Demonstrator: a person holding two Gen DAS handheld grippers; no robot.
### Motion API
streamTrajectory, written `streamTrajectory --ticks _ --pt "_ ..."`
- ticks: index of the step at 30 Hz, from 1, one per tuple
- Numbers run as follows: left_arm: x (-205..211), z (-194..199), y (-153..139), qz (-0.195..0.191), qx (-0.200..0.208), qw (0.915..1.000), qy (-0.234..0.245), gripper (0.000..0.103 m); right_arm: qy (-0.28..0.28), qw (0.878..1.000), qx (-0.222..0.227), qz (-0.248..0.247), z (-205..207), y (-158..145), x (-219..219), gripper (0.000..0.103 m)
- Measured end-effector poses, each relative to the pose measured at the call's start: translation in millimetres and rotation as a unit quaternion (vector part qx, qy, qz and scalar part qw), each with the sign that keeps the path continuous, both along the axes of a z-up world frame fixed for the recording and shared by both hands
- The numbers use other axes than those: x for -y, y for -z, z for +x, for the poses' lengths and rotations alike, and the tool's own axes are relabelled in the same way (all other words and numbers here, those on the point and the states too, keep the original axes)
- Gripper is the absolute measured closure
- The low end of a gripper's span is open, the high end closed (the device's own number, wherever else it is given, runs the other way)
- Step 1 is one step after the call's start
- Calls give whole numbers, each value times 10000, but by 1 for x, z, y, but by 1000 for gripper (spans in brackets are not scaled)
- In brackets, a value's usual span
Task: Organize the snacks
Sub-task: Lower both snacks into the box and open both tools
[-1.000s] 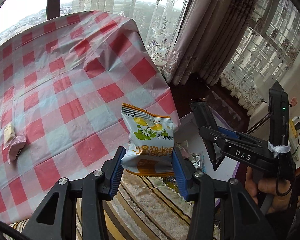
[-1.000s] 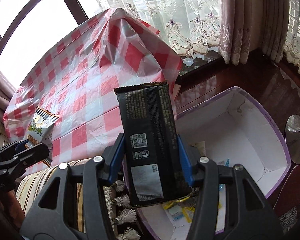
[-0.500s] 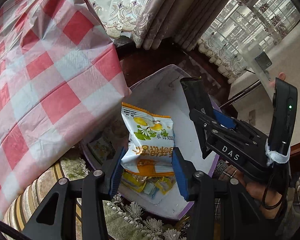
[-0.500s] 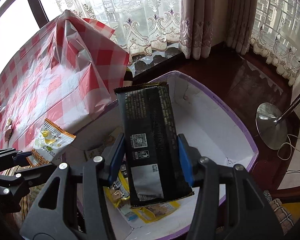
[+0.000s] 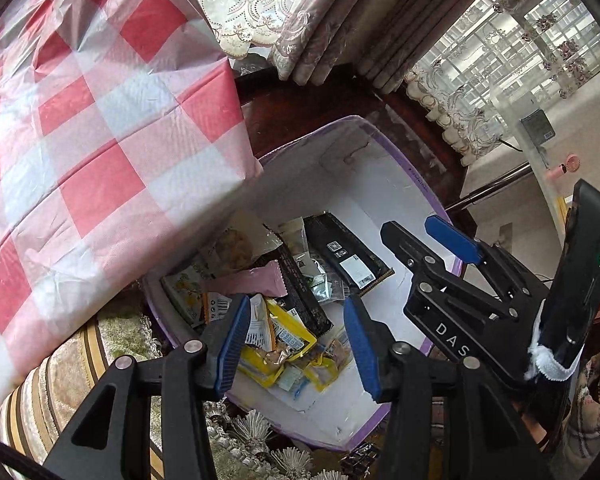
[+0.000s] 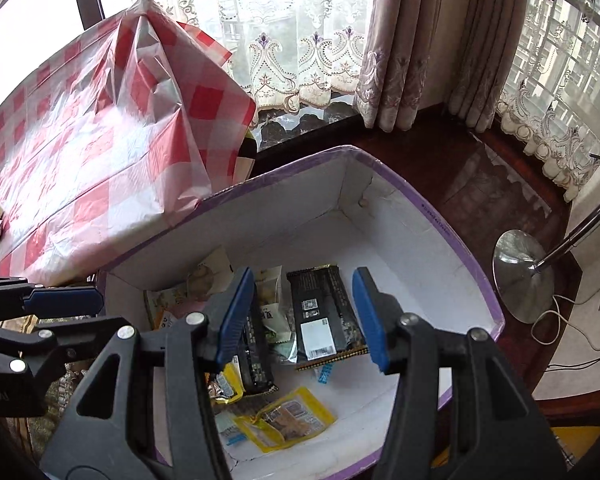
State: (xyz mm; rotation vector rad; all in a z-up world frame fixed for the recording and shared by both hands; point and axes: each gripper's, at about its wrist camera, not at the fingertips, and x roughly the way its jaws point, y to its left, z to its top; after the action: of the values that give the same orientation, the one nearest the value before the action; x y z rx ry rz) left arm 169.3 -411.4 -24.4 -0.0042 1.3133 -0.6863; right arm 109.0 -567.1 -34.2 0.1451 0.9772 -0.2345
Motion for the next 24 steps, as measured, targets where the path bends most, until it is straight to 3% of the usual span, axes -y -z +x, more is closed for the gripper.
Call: streamTrajectory --ticks 2,3,24 --pt "-2 1 0 -25 -7 10000 -76 49 18 10000 37 -5 0 -2 -1 34" --pt "-4 0 0 -43 -6 9999 -110 48 10 10000 49 -22 -1 -2 -2 34" --pt "-34 -11 -17 -335 159 9983 -452 47 -354 9991 217 -121 -7 -29 -36 31"
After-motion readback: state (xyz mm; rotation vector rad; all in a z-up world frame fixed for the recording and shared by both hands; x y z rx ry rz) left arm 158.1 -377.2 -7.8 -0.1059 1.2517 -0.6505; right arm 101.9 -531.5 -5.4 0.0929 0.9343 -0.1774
